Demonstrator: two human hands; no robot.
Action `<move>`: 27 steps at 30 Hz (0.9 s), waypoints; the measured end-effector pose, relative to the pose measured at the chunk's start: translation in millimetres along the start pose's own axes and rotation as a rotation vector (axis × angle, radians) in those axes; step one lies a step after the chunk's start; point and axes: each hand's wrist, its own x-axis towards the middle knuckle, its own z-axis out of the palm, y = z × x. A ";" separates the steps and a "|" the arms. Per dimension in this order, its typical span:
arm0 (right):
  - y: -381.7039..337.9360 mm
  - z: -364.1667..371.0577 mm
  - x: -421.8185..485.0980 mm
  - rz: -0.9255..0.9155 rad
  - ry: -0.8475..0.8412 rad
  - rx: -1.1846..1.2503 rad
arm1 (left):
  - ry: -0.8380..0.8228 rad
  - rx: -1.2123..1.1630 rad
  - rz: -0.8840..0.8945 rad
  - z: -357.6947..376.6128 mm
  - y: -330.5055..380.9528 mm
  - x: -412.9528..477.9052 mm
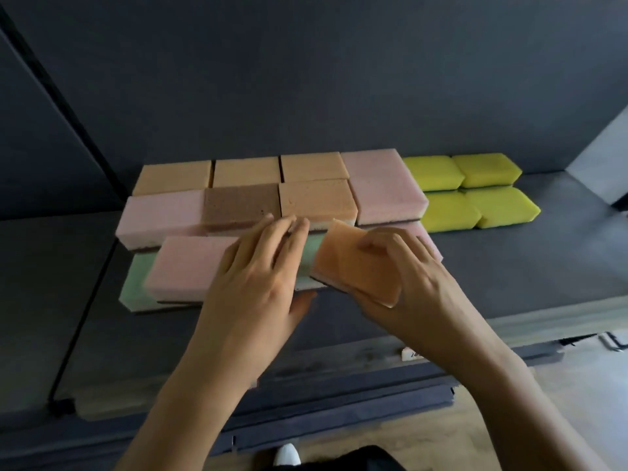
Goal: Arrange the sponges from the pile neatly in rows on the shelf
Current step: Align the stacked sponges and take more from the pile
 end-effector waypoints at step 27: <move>57.3 -52.6 -40.2 -0.282 -0.241 -0.178 | -0.038 -0.443 0.076 48.2 72.3 -6.9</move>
